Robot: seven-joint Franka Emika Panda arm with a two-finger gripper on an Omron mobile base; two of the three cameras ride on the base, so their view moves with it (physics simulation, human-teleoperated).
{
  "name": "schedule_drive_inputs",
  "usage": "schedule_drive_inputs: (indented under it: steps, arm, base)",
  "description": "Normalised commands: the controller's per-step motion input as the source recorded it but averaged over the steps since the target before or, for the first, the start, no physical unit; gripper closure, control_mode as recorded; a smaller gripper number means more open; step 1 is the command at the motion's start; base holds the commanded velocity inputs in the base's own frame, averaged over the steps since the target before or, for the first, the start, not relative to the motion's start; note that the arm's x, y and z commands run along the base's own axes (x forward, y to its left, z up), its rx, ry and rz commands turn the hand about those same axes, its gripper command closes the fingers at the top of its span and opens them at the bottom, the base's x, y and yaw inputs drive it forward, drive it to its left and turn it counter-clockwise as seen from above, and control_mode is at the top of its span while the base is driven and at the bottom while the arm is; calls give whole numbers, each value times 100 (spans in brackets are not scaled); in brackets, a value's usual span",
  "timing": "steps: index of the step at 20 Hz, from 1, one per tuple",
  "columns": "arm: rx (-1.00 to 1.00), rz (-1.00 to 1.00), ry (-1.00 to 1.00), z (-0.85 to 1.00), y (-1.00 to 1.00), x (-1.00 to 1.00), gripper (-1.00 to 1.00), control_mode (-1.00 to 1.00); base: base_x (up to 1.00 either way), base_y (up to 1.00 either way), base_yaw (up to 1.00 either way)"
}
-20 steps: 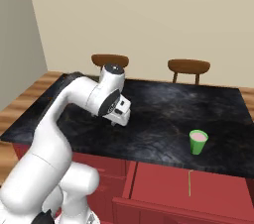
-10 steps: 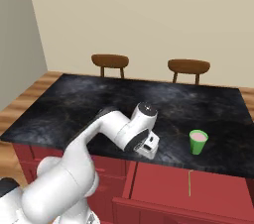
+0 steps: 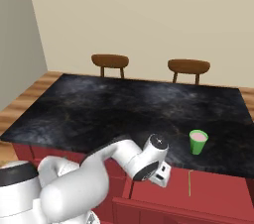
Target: Pick up the straw from the right drawer and put it inside the smoothie cup.
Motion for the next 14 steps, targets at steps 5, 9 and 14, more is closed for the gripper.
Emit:
schedule_drive_inputs:
  steps: [5,9,14]
  arm:
    - [0,0,7,-57,-42,0,-100,-100]
    - [0,0,3,-56,-28,-2,-100,-100]
    - [1,0,0,-20,-23,-53,-100,-100]
  base:
    - [0,0,0]
    - [0,0,0]
    - [0,0,0]
